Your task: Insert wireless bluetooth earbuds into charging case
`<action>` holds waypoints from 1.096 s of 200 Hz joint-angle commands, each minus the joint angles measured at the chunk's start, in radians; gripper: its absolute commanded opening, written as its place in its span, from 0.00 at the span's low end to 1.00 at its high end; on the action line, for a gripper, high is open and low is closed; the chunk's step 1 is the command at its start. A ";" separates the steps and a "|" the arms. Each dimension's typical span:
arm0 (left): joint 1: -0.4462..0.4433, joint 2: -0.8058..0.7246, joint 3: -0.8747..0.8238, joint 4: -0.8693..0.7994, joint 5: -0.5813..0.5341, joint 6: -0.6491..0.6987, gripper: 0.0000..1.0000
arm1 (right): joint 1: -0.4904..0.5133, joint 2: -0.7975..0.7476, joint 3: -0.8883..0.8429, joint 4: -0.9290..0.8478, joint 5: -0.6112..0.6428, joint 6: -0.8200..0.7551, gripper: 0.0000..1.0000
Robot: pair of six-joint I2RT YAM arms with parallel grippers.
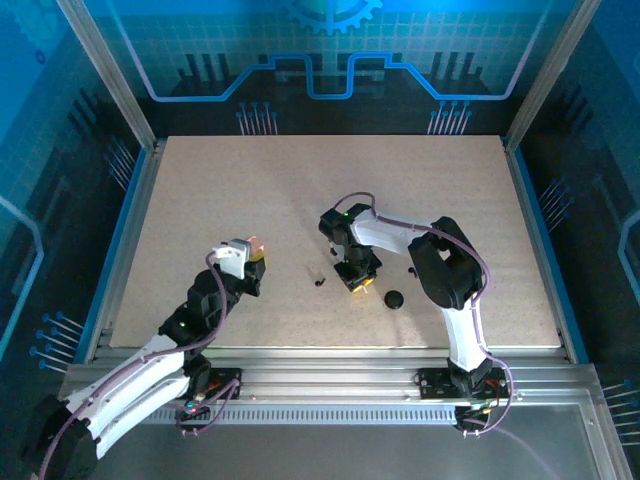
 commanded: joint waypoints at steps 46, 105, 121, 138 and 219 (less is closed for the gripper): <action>0.007 -0.006 0.031 0.006 0.030 0.023 0.20 | -0.008 -0.016 -0.022 -0.018 0.027 0.000 0.22; 0.000 0.132 0.051 0.136 0.143 0.025 0.19 | -0.032 -0.216 -0.142 0.146 0.026 0.092 0.21; -0.019 0.202 0.060 0.210 0.180 0.041 0.19 | -0.036 -0.290 -0.184 0.205 0.040 0.121 0.21; -0.051 0.294 0.081 0.293 0.212 0.071 0.19 | -0.042 -0.373 -0.221 0.283 0.040 0.141 0.21; -0.129 0.754 0.236 0.628 0.371 0.156 0.19 | -0.064 -0.708 -0.403 0.629 0.045 0.100 0.21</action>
